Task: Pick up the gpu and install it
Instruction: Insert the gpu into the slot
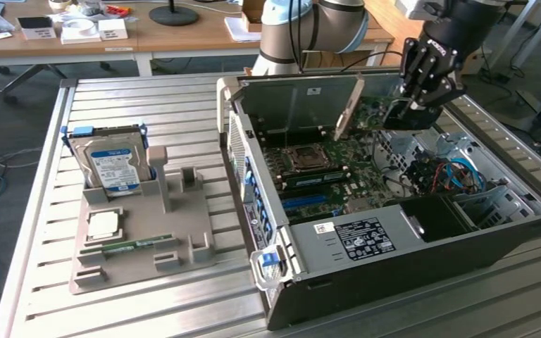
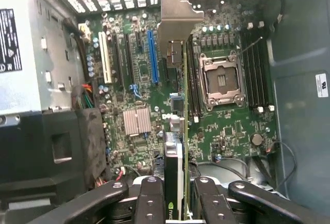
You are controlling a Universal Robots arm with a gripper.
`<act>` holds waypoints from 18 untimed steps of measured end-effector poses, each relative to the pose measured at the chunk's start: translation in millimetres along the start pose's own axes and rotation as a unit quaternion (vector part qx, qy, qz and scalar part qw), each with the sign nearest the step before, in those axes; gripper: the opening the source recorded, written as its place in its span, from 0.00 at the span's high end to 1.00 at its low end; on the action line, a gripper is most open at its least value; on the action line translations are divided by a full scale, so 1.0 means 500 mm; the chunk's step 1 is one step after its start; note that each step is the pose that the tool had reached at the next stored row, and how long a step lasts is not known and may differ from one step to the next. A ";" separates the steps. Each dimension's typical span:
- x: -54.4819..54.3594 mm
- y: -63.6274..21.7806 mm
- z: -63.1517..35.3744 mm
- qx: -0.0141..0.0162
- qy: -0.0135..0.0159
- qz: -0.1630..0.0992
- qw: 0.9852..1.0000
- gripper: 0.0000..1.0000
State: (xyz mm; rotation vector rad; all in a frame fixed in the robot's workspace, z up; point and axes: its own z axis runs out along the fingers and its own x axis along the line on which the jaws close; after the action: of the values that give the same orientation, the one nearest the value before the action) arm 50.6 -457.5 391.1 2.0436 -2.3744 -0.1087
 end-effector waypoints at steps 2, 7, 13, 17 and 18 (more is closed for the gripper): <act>0.000 0.000 0.001 0.005 -0.002 -0.007 1.000 0.73; 0.000 0.003 0.001 0.014 -0.007 -0.017 1.000 0.73; 0.001 0.006 0.002 0.014 -0.007 -0.019 1.000 0.73; 0.001 0.007 0.002 0.014 -0.007 -0.019 1.000 0.73; 0.001 0.008 0.002 0.014 -0.007 -0.019 1.000 0.73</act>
State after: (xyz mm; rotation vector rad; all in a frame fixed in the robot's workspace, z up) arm 46.3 -457.6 390.2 2.1085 -2.3593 -0.0907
